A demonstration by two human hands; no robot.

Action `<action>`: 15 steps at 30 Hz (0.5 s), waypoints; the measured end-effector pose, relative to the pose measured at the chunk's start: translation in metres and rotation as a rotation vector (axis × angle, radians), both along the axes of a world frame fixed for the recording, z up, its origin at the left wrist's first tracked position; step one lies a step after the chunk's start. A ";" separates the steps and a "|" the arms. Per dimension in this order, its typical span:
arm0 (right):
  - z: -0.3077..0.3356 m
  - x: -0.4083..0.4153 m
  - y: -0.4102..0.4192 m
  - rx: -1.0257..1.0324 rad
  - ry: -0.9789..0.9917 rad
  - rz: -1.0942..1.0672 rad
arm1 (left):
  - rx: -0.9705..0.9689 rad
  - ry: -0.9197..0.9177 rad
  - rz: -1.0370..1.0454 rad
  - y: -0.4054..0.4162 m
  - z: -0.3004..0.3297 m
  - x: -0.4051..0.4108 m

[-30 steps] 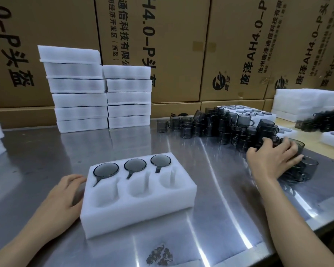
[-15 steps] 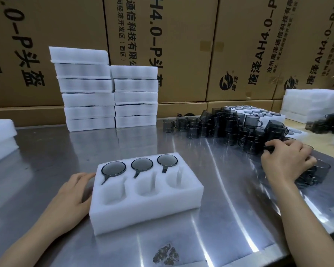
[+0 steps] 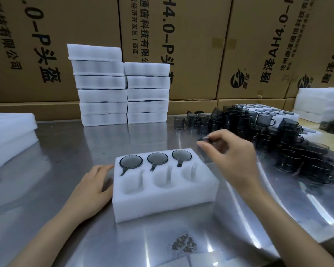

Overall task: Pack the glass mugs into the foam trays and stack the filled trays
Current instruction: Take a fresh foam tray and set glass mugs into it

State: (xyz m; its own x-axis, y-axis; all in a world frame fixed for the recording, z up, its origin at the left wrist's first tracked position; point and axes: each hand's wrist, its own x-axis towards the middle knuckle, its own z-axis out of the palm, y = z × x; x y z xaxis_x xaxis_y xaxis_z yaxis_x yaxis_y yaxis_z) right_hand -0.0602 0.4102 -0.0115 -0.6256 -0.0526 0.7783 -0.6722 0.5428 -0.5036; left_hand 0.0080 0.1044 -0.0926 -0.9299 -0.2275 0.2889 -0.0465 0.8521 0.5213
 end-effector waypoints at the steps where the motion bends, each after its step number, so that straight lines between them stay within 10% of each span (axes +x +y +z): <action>1: 0.005 0.008 -0.014 0.028 -0.021 0.019 | 0.007 0.000 -0.006 0.000 0.000 0.001; 15: 0.027 0.009 -0.128 0.342 -0.590 0.159 | 0.076 0.028 -0.045 0.002 0.005 0.004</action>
State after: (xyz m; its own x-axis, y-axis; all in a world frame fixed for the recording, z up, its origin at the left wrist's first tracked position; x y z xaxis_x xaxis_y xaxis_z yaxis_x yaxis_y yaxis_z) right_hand -0.0512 0.2826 0.0156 -0.9029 -0.3603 0.2344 -0.4236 0.6536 -0.6271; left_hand 0.0123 0.1061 -0.0879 -0.9315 -0.2081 0.2984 0.0063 0.8108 0.5852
